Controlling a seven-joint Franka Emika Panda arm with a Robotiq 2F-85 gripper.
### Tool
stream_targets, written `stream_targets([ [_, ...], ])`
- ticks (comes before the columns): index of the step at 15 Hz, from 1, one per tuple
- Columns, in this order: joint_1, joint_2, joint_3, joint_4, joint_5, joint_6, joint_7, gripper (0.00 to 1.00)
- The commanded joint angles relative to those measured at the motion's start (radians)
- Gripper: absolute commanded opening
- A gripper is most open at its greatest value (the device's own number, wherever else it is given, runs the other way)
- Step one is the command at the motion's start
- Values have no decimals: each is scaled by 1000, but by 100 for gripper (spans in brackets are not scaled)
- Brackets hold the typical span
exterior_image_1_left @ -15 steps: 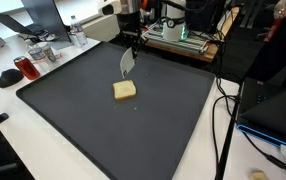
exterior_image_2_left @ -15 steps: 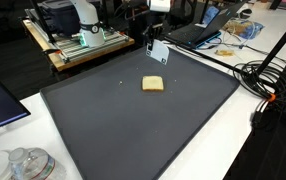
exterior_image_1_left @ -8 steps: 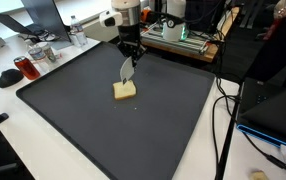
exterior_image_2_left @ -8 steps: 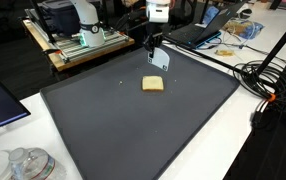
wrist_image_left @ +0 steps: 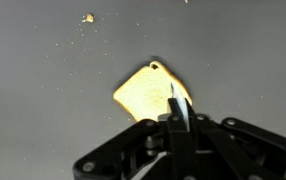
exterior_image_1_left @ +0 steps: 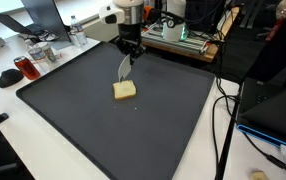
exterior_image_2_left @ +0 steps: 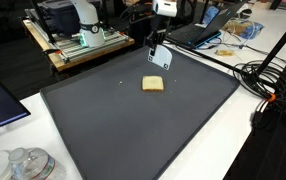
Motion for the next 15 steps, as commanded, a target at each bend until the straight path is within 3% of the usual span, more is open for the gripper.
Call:
stream_targets([
  [1,57,36,10,86,-91,-92,120,1],
  [7,169,110,35,185,-215,-160,327,1],
  [15,286,227,18,293,-376,-195,557,1],
])
